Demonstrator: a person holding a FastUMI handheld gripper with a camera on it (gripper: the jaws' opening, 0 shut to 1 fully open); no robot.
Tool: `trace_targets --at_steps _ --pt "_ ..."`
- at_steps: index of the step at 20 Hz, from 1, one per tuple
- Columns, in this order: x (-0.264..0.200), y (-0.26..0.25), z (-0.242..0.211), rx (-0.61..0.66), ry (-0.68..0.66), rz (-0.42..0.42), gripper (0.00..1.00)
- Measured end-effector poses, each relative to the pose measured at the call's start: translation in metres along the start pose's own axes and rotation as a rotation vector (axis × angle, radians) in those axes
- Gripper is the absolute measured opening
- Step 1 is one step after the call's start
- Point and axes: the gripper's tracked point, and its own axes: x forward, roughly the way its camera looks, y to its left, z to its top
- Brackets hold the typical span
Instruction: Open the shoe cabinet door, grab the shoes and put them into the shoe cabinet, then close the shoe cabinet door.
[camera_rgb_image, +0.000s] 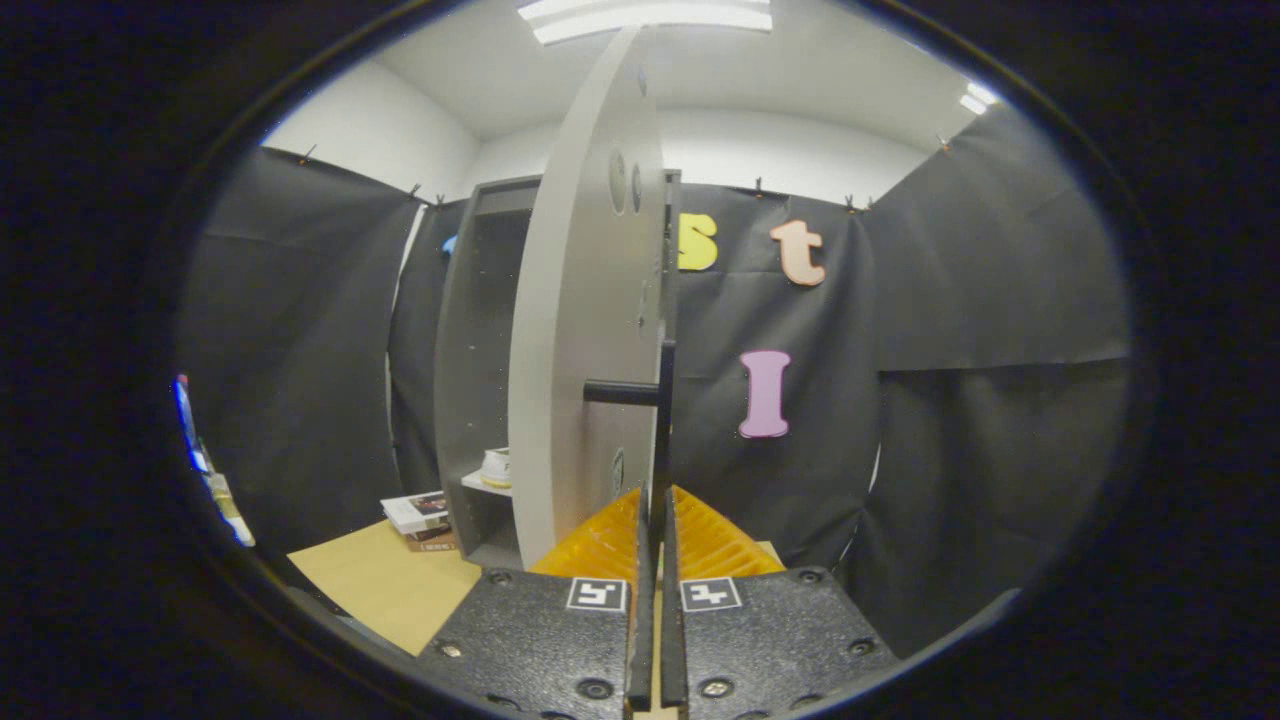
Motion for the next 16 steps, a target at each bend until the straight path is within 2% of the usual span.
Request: trace_targets --at_steps 1,5,8,11,13,16 --pt "0.001 -0.004 -0.001 0.016 -0.002 0.012 0.05" --pt "-0.002 0.021 -0.001 0.177 0.007 0.158 0.04" --pt "-0.008 0.009 -0.007 0.133 0.025 0.141 0.07" --pt "-0.02 0.003 -0.013 0.144 0.053 0.123 0.1" --pt "-0.029 -0.007 -0.017 0.158 0.058 0.07 0.23" --pt "-0.037 -0.022 -0.025 0.167 0.043 -0.028 0.55"
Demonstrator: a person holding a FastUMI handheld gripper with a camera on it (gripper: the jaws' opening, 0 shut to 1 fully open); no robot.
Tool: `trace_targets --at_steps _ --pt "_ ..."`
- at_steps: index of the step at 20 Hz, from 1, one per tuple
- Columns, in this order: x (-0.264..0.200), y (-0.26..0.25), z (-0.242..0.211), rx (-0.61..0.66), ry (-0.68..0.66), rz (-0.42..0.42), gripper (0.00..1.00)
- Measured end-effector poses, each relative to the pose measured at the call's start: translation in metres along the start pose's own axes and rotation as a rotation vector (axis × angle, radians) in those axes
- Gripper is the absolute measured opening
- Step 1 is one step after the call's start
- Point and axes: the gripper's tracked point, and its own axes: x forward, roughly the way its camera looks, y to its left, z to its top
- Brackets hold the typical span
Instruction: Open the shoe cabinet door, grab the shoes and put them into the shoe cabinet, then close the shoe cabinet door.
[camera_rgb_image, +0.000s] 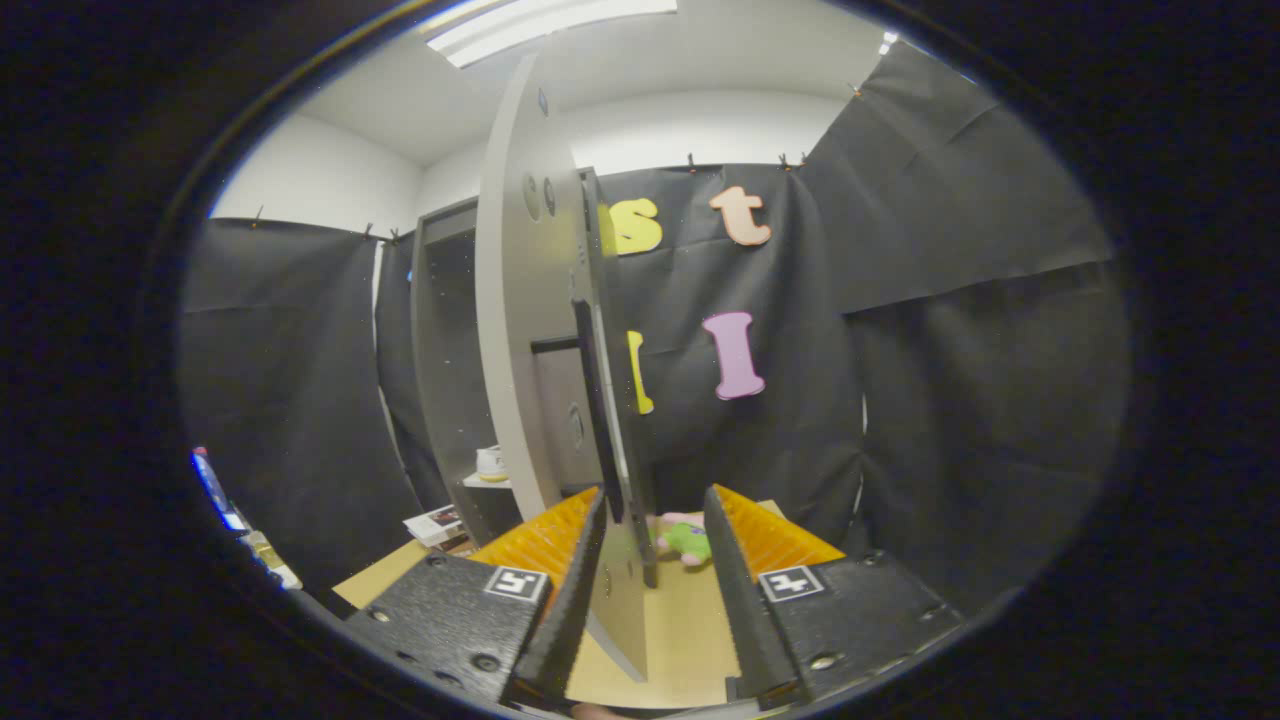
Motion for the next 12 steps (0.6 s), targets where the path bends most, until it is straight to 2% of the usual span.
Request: trace_targets --at_steps 4,7,12 --pt "-0.01 -0.012 -0.008 -0.005 -0.013 -0.078 1.0" --pt "-0.021 -0.01 -0.02 0.009 -0.005 -0.124 1.0" --pt "-0.028 0.024 -0.033 -0.031 -0.032 -0.039 1.0"
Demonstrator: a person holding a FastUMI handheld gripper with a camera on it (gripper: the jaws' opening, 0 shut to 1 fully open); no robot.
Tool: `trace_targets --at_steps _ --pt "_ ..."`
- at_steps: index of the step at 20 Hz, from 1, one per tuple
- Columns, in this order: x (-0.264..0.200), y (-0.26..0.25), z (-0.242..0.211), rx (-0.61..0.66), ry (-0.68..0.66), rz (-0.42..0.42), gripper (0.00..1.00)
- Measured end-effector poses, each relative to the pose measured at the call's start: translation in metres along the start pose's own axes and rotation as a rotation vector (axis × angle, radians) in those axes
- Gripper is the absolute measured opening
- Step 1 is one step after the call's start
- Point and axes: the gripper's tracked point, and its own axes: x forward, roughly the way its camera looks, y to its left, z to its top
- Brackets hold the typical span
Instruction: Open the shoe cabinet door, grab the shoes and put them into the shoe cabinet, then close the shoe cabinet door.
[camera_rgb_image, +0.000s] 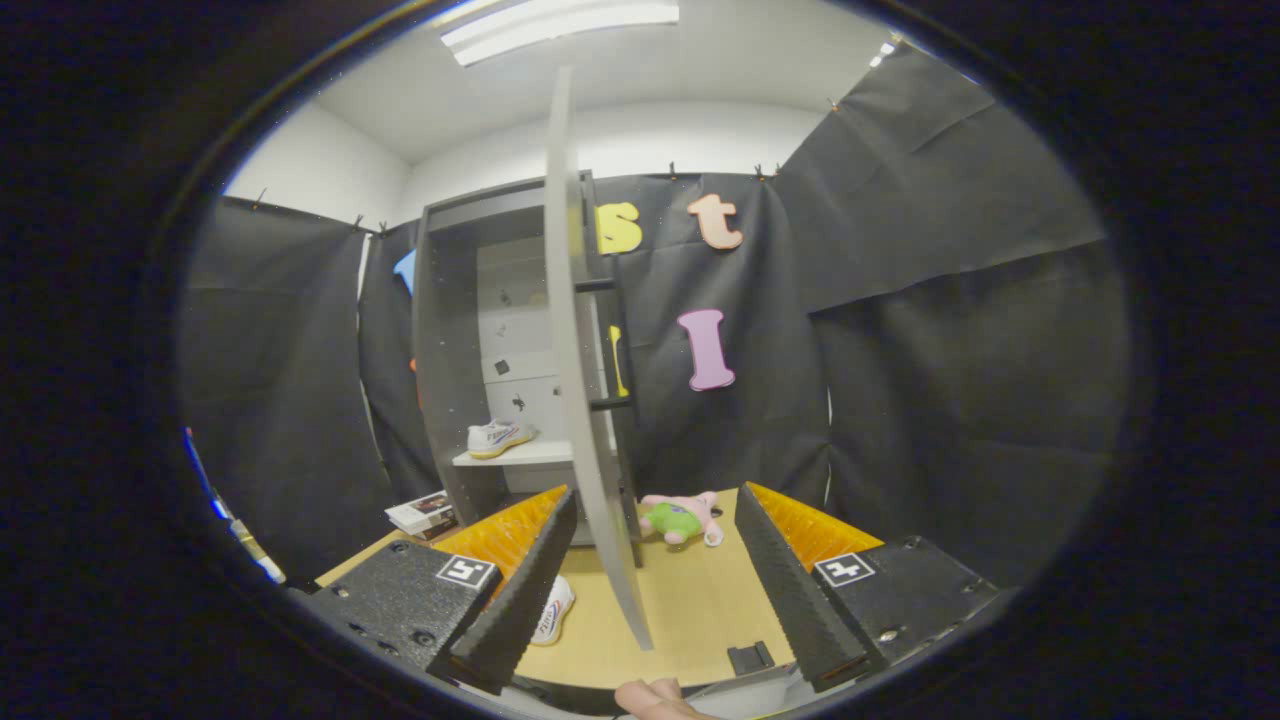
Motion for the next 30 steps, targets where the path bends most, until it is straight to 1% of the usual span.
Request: trace_targets --at_steps 4,8,10,14,16,19,23,26,28,30 --pt "-0.007 0.034 -0.022 -0.066 -0.023 0.078 1.0" --pt "-0.007 0.072 -0.058 -0.092 0.016 0.166 1.0" --pt "0.004 0.086 -0.07 -0.092 0.043 0.2 1.0" --pt "0.022 0.096 -0.093 -0.055 0.12 0.203 1.0" --pt "0.037 0.102 -0.114 -0.038 0.152 0.21 1.0" --pt "0.071 0.122 -0.153 -0.024 0.205 0.209 1.0" --pt "0.118 0.131 -0.216 -0.039 0.264 0.12 1.0" --pt "0.141 0.144 -0.267 -0.078 0.343 0.116 1.0" --pt "0.155 0.152 -0.288 -0.077 0.363 0.123 1.0" --pt "0.169 0.153 -0.305 -0.073 0.378 0.106 1.0"
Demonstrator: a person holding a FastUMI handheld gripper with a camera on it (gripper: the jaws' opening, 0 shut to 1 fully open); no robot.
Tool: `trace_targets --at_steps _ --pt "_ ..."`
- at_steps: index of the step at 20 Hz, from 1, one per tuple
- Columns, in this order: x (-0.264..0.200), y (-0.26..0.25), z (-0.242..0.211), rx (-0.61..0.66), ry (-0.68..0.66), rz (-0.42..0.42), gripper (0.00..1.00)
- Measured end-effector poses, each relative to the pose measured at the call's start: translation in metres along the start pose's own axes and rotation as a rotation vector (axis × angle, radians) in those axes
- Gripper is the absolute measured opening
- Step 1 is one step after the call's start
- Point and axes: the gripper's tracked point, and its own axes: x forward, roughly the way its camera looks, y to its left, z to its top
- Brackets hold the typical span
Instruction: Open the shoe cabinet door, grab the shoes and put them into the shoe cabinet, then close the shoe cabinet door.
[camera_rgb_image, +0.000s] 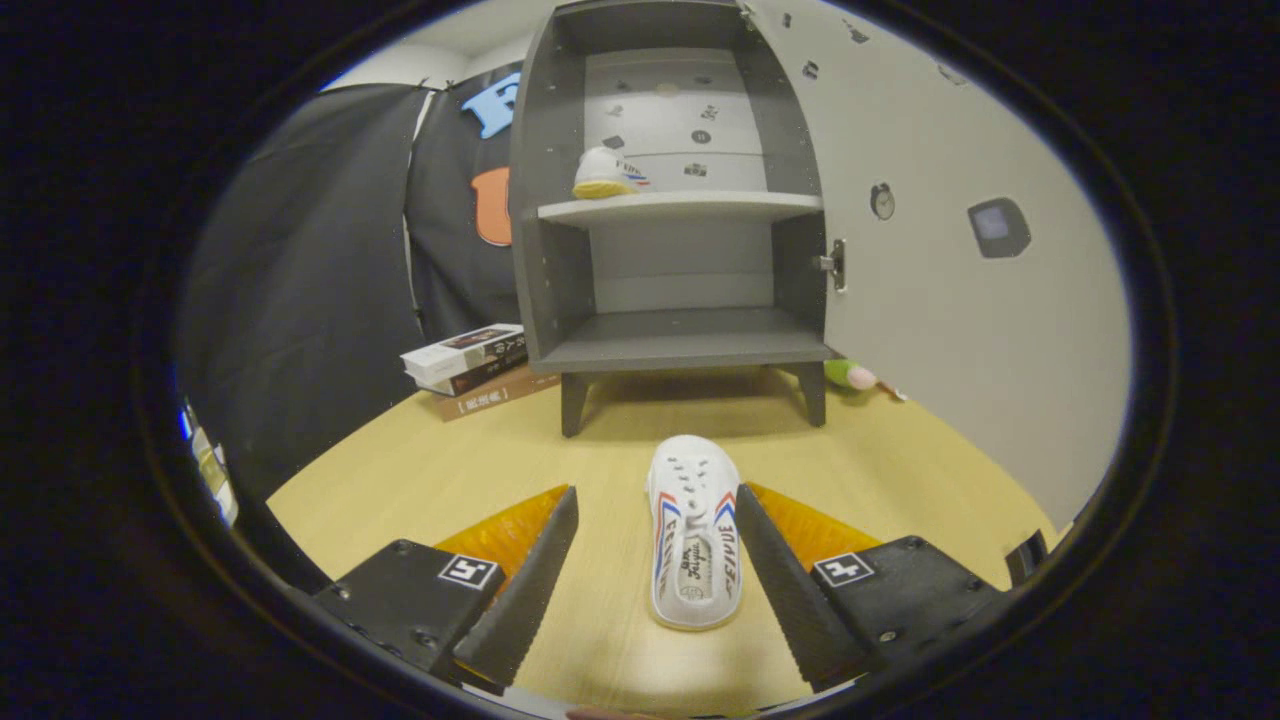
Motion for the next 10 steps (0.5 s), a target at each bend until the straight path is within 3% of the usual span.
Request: trace_targets --at_steps 4,6,10 --pt "0.03 -0.011 -0.014 0.033 0.011 -0.061 0.95" --pt "0.038 -0.003 -0.029 0.069 0.058 -0.029 0.83" --pt "0.055 0.004 -0.043 0.093 0.11 0.013 0.79"
